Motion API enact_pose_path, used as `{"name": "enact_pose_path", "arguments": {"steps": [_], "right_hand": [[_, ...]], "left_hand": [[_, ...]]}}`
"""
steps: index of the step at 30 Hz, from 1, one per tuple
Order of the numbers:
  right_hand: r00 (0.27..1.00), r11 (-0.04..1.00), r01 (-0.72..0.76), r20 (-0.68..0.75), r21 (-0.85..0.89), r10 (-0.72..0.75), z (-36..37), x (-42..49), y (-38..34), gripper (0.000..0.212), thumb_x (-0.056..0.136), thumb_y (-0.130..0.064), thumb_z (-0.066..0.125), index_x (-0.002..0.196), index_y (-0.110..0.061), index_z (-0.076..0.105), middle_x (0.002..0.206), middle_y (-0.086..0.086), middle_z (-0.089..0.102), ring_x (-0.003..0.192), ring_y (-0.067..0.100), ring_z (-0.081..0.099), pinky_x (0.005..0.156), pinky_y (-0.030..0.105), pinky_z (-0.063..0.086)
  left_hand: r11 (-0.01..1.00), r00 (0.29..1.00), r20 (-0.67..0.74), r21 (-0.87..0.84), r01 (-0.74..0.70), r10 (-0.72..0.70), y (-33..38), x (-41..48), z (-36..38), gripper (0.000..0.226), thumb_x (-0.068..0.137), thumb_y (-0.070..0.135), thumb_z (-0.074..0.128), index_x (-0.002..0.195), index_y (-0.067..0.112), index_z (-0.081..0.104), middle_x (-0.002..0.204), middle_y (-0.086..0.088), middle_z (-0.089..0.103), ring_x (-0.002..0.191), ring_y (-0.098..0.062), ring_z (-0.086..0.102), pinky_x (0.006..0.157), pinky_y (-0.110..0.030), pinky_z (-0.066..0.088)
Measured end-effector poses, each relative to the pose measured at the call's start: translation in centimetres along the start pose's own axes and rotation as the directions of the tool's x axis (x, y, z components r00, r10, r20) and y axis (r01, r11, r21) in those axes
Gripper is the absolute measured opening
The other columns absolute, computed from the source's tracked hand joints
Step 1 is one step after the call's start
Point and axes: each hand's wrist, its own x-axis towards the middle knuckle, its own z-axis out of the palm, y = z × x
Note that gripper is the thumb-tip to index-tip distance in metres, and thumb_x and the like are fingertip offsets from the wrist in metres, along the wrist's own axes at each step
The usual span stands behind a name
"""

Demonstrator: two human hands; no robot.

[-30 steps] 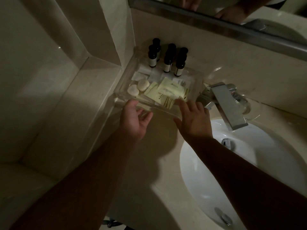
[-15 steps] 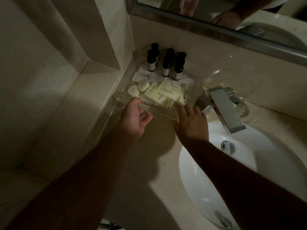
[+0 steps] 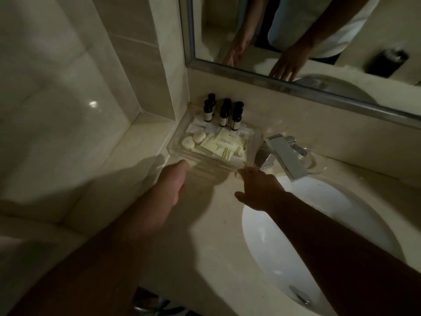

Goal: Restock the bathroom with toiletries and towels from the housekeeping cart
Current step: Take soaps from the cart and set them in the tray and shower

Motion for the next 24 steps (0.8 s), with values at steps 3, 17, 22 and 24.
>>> {"name": "enact_pose_path", "arguments": {"steps": [3,17,22,24], "right_hand": [[0.997,0.995,-0.051,-0.05,0.085,0.056,-1.2,-2.0,-0.3,0.061,0.091,-0.047,0.061,0.142,-0.019,0.043,0.145,0.008,0.048,0.127,0.025,0.052,0.105,0.046,0.045],[0.922,0.974,-0.187,-0.319,0.127,0.219,-8.6,-13.6,0.8,0.055,0.092,-0.042,0.061,0.14,-0.02,0.046,0.14,0.006,0.053,0.118,0.025,0.056,0.097,0.042,0.049],[0.876,0.964,-0.246,-0.402,0.102,0.266,-11.8,-18.7,2.4,0.061,0.093,-0.046,0.059,0.146,-0.021,0.042,0.15,0.005,0.044,0.131,0.025,0.049,0.107,0.042,0.042],[0.849,0.957,-0.276,-0.442,0.093,0.288,-13.8,-20.7,3.4,0.062,0.092,-0.048,0.06,0.146,-0.023,0.043,0.152,0.004,0.043,0.134,0.025,0.047,0.109,0.042,0.041]], "left_hand": [[0.997,0.997,0.04,0.052,-0.064,0.062,0.0,-2.0,-0.9,0.029,0.091,0.037,0.056,0.084,0.01,0.064,0.08,-0.009,0.057,0.075,-0.025,0.053,0.075,-0.035,0.043],[0.883,0.901,0.24,0.222,-0.413,0.362,3.6,-11.3,-2.0,0.031,0.093,0.03,0.055,0.114,0.01,0.065,0.111,-0.012,0.065,0.103,-0.032,0.061,0.08,-0.034,0.042],[0.776,0.828,0.318,0.307,-0.551,0.462,6.3,-16.7,-1.4,0.056,0.082,0.042,0.058,0.127,0.011,0.061,0.11,-0.012,0.067,0.098,-0.029,0.064,0.079,-0.036,0.05],[0.681,0.756,0.341,0.331,-0.653,0.559,8.1,-19.4,-0.8,0.047,0.087,0.036,0.056,0.125,0.009,0.062,0.097,-0.007,0.064,0.084,-0.023,0.062,0.068,-0.031,0.047]]}}
